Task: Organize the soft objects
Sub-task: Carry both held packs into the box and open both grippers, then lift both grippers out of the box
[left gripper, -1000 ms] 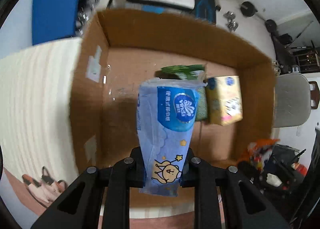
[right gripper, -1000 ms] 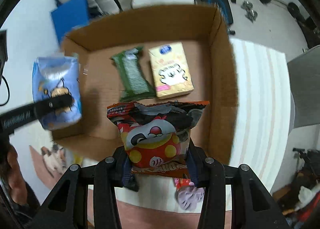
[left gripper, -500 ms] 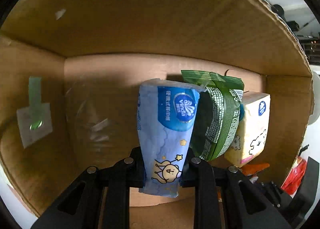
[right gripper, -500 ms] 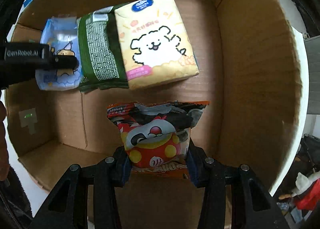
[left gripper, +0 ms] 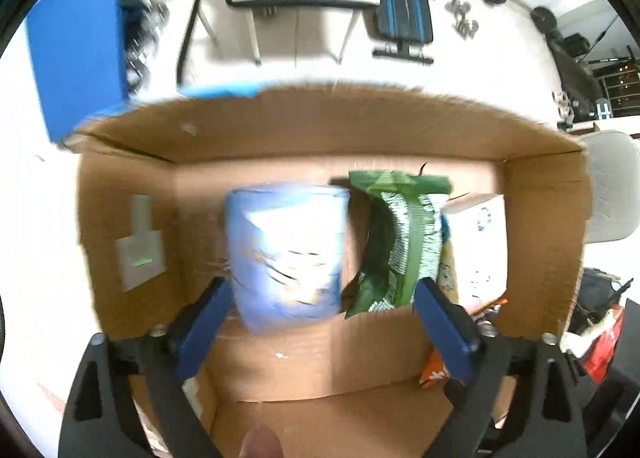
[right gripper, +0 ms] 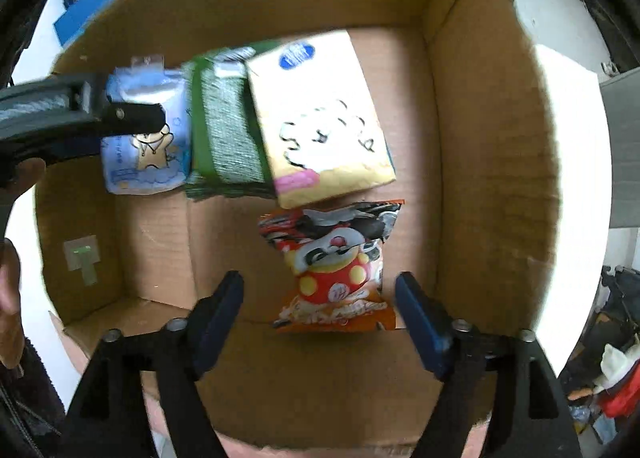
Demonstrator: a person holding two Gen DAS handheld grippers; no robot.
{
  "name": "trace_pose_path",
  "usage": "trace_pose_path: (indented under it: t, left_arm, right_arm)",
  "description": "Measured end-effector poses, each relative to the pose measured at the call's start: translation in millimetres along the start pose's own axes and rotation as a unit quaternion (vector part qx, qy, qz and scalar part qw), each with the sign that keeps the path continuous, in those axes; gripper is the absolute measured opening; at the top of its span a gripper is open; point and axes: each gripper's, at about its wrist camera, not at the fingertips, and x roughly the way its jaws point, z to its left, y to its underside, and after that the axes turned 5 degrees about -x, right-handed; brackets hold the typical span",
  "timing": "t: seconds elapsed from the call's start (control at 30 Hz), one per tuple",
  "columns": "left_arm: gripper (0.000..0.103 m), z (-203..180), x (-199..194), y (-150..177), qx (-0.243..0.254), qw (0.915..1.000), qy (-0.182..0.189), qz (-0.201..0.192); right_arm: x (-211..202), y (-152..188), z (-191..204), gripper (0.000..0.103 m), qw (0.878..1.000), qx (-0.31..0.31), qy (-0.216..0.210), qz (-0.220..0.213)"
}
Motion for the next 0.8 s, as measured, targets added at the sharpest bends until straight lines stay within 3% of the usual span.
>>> trace_pose_path:
  t: [0.13, 0.5, 0.8]
  left_arm:
    - [0.099, 6.7, -39.2, 21.8, 0.007, 0.9988, -0.008, -0.048]
    - [0.099, 10.7, -84.7, 101.8, -0.003, 0.9876, -0.033, -0.153]
    - [0.099, 9.7, -113.6, 142.4, -0.003, 0.9775, -0.050, -0.205]
  right_arm:
    - [-27.8, 13.9, 10.3, 0.103, 0.999, -0.010, 0.018, -0.034]
    - [-93.3, 51.8, 19.9, 0.103, 0.989, -0.032, 0.057, -0.132]
    - [-124.3, 91.3, 20.9, 0.103, 0.980, -0.034, 0.062, -0.187]
